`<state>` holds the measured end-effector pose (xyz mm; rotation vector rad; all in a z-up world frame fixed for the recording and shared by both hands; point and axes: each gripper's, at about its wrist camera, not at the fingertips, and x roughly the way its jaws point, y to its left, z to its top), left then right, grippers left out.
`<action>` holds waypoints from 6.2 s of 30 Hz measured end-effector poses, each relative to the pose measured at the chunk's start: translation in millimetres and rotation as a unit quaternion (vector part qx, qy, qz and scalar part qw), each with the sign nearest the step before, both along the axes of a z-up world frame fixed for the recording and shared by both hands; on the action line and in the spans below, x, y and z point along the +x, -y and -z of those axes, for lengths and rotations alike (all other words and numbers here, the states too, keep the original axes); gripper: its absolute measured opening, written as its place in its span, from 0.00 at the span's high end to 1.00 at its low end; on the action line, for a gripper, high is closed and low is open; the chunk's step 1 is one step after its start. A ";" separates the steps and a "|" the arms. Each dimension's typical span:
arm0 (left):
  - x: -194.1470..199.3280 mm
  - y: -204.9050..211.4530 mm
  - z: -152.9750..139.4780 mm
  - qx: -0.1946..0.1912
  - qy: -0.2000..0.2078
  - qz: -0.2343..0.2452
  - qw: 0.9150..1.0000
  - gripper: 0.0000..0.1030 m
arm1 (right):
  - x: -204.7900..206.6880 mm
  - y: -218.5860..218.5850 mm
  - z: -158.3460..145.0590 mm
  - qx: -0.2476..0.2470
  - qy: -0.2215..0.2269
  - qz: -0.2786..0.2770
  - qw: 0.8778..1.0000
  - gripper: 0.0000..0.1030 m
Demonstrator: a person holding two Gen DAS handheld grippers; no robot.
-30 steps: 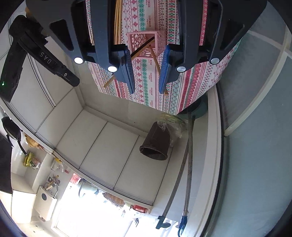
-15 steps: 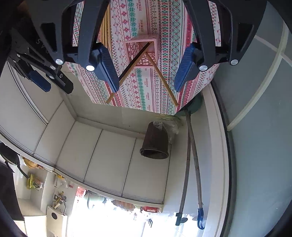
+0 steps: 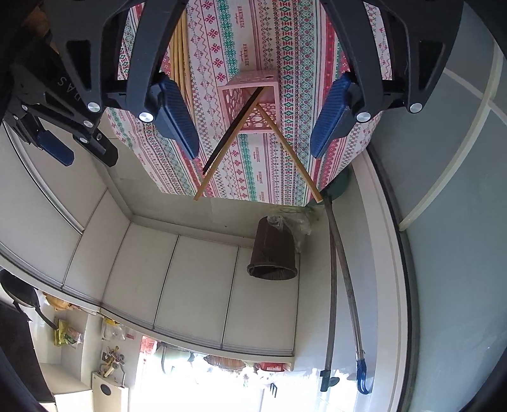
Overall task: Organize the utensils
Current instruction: 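Withdraw both grippers from the pink basket, then move both open grippers over the loose wooden chopsticks, then grasp one wooden chopstick with the left gripper while the right gripper grasps another, then lift both held chopsticks and carry them over the pink basket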
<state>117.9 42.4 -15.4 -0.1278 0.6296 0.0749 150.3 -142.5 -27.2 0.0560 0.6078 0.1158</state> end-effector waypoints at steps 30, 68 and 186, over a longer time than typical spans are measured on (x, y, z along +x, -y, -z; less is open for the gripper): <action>-23.3 23.2 37.0 0.018 -0.044 0.018 0.999 0.07 | -35.7 38.2 38.4 -0.020 -0.038 0.060 0.997 0.06; 74.3 191.4 157.8 -0.017 -0.271 0.184 0.945 0.07 | -40.5 236.0 93.8 0.234 -0.174 0.194 0.937 0.06; 0.5 -50.0 -66.1 -0.094 0.049 -0.021 0.994 0.96 | -13.3 166.7 5.0 0.287 -0.051 0.052 0.955 0.94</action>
